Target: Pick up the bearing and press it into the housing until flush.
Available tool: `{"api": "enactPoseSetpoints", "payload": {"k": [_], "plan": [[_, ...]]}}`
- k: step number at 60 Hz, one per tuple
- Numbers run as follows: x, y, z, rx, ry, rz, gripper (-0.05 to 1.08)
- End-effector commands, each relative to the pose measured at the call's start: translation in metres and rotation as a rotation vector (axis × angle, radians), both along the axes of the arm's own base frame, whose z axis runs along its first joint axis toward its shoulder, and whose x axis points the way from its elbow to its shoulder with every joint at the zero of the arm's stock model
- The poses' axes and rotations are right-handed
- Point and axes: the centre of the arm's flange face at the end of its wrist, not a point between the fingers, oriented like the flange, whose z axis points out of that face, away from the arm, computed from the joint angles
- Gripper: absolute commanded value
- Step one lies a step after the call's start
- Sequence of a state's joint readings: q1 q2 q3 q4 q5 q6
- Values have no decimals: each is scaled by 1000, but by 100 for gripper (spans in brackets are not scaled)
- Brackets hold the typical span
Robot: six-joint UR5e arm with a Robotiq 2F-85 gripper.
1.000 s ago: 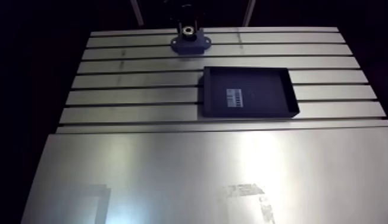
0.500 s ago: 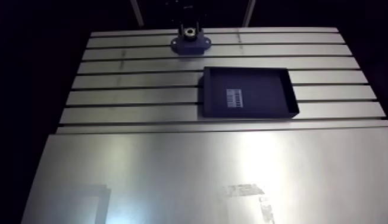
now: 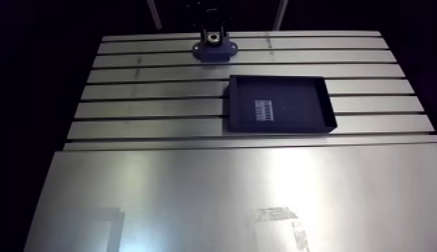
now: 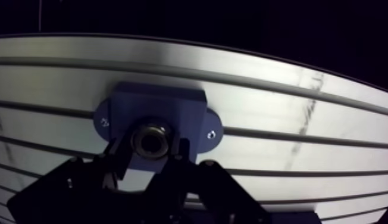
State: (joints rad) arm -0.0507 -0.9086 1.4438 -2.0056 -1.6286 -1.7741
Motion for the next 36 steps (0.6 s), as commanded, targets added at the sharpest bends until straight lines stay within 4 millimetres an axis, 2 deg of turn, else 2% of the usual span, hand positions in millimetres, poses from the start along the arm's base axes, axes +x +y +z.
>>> {"api": "enactPoseSetpoints", "payload": {"k": [1,36], "plan": [[0,0,-1,0,0,0,71],[0,1,-2,0,-2,0,71]]}}
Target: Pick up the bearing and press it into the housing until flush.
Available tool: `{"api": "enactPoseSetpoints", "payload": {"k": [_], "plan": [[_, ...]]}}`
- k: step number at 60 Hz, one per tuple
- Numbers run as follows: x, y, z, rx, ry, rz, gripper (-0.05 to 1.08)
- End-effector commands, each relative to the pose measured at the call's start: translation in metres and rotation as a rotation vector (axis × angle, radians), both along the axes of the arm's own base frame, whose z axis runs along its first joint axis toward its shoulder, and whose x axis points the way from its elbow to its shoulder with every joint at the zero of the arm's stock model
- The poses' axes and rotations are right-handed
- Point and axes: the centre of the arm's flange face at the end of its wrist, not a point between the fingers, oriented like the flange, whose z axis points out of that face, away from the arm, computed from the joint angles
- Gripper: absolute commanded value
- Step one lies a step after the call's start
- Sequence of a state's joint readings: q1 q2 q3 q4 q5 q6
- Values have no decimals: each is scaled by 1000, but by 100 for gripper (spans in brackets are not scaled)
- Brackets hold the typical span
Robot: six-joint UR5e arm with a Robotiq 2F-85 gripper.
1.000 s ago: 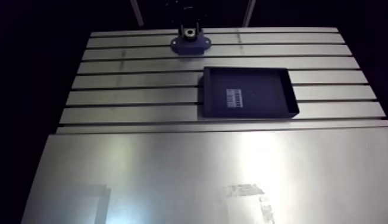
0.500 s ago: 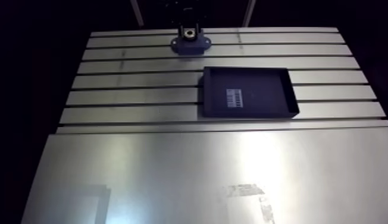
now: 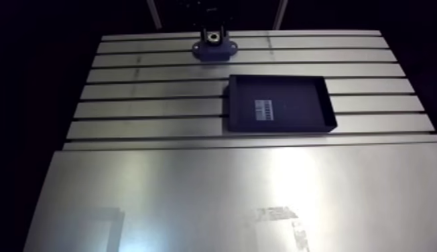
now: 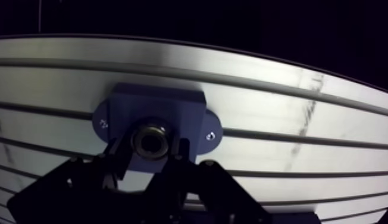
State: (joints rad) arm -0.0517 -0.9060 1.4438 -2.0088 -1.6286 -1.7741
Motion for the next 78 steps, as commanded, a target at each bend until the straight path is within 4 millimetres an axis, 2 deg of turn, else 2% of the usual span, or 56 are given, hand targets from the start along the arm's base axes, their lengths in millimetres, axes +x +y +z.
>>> {"api": "enactPoseSetpoints", "payload": {"k": [1,70,72,73,74,75,78], "plan": [[0,0,0,0,-1,1,71],[2,-1,-2,0,-7,0,71],[2,0,-3,1,-7,-4,67],[3,0,-2,2,-7,-6,40],[3,0,-2,2,-7,-6,40],[3,0,-1,5,-3,-8,1],[3,-1,0,4,2,-8,1]]}}
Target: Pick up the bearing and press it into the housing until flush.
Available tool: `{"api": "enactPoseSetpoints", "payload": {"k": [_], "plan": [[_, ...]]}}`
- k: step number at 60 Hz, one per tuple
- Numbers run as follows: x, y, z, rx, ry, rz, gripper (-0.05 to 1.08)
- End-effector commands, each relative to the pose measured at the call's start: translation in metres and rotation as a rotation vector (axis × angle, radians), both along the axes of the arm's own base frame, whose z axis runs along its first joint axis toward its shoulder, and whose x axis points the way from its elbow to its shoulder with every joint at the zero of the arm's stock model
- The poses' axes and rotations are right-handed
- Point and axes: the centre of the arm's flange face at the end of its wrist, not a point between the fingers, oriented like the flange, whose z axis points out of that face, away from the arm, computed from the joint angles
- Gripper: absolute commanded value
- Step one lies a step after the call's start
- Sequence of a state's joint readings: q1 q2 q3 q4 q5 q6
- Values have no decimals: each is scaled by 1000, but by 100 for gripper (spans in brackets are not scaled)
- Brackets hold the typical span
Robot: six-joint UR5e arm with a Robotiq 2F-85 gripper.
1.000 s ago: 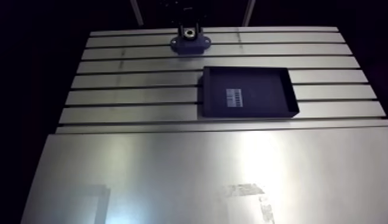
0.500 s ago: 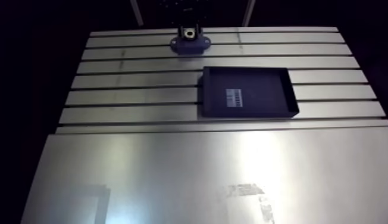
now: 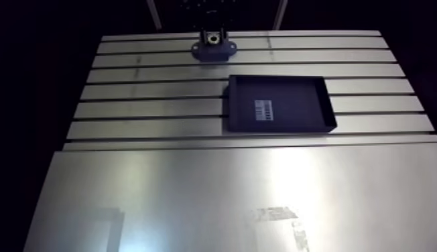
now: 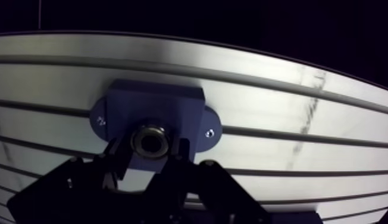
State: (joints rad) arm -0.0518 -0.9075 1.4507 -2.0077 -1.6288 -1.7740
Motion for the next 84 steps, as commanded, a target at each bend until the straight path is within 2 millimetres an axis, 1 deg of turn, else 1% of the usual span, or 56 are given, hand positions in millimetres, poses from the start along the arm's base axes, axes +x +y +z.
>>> {"api": "enactPoseSetpoints", "payload": {"k": [1,13,29,36,37,38,40,43,44,45,46,47,48,49,50,51,52,53,54,55,56,57,58,59,60,61,62,63,64,65,67,68,69,72,81,83,84], "plan": [[2,-1,3,5,12,-7,0],[1,2,7,7,21,-11,0],[1,4,18,7,41,-15,0],[2,2,31,2,59,-14,0],[2,0,40,1,70,-11,0],[2,0,40,1,70,-11,0],[3,0,47,0,74,-11,0],[3,0,49,0,73,-14,0],[3,0,53,0,71,-18,0],[3,0,53,0,71,-18,0],[4,-1,58,0,70,-21,1],[4,-1,58,0,70,-21,1],[6,-2,67,-3,58,-28,10],[6,-2,67,-3,58,-28,10],[6,-1,69,-6,48,-34,18],[6,-1,69,-6,48,-34,18],[5,-2,72,-7,40,-39,32],[5,-2,72,-7,40,-39,32],[5,-1,73,-7,32,-46,48],[5,-1,73,-7,32,-46,48],[5,-2,72,-9,27,-52,65],[5,-2,72,-9,27,-52,65],[4,0,71,-12,26,-60,81],[4,0,71,-12,26,-60,81],[4,1,68,-13,24,-64,91],[4,3,66,-14,22,-67,97],[4,3,66,-14,22,-67,97],[3,3,66,-15,22,-68,103],[3,3,66,-15,22,-68,103],[3,3,64,-15,19,-68,106],[2,3,62,-15,16,-68,107],[2,3,62,-15,16,-68,107],[2,3,57,-14,9,-67,108],[1,4,51,-13,-1,-68,108],[1,4,46,-14,-9,-70,108],[1,4,39,-15,-18,-70,108],[1,4,39,-15,-18,-70,108]]}}
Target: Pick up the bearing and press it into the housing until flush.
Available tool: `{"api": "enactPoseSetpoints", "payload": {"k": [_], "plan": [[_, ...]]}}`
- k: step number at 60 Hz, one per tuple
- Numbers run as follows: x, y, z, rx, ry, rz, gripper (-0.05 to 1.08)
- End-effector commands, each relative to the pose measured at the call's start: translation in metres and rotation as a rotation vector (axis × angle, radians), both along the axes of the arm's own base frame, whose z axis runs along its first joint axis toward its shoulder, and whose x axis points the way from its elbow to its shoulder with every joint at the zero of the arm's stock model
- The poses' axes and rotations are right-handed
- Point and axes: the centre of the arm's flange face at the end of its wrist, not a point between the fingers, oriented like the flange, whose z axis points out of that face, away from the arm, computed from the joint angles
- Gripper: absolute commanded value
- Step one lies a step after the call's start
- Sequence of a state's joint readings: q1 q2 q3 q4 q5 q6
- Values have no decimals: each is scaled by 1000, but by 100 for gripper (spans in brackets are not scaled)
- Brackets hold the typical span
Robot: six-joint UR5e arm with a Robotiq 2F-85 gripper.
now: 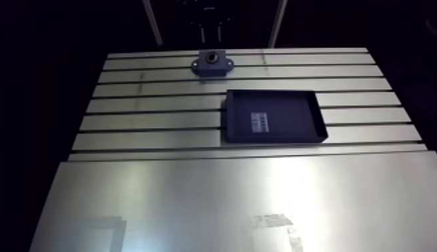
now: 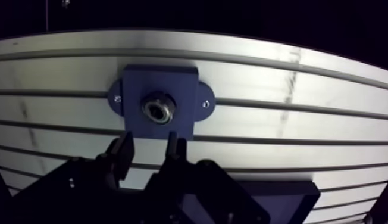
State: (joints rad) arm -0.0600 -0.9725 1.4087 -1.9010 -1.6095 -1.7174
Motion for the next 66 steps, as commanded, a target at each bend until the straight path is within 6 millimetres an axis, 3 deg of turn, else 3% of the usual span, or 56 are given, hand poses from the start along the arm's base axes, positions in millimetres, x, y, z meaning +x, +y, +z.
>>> {"api": "enactPoseSetpoints", "payload": {"k": [1,24,66], "plan": [[-1,1,-17,-4,-26,-3,108],[-2,0,-32,-2,-16,-2,108],[-3,0,-39,1,-22,-1,108]]}}
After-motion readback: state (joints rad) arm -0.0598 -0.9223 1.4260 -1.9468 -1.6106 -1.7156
